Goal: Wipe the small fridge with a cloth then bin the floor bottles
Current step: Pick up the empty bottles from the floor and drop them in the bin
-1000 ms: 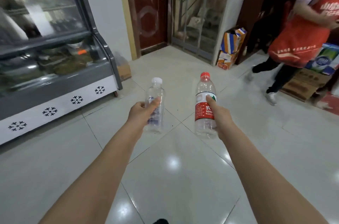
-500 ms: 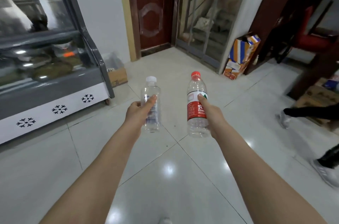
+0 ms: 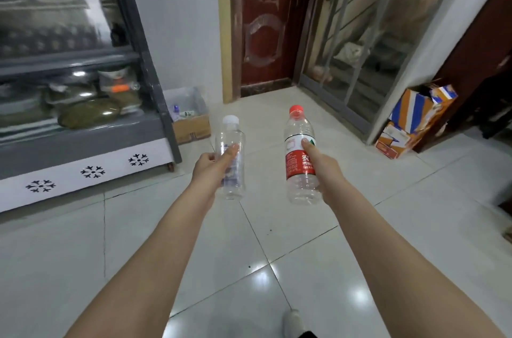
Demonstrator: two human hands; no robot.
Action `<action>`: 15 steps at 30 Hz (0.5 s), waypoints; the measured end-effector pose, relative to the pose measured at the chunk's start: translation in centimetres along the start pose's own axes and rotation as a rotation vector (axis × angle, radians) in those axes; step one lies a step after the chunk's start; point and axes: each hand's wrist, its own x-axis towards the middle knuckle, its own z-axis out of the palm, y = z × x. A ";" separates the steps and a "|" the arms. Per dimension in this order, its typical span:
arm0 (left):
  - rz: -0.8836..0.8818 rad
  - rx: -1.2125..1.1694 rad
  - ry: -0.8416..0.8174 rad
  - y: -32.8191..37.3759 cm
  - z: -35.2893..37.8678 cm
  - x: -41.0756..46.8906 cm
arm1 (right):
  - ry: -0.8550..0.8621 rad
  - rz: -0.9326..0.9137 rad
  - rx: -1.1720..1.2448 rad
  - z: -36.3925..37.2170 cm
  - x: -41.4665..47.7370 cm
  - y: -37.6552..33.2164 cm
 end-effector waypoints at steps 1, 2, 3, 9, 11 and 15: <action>-0.009 -0.025 0.023 0.2 1.2 1.3 | -0.018 0.001 -0.011 -0.4 2.0 -0.8; -0.026 -0.049 0.049 0.5 2.4 2.6 | -0.036 0.002 -0.024 -0.9 4.2 -1.5; -0.047 -0.074 0.078 0.8 3.5 3.8 | -0.056 0.000 -0.043 -1.3 6.2 -2.3; -0.058 -0.177 0.207 3.5 8.4 10.3 | -0.168 -0.010 -0.077 -1.6 16.6 -7.0; -0.060 -0.177 0.241 4.1 9.3 12.5 | -0.208 0.014 -0.082 -0.8 19.5 -7.8; -0.087 -0.157 0.292 5.0 10.2 18.6 | -0.257 0.058 -0.121 1.8 25.8 -9.4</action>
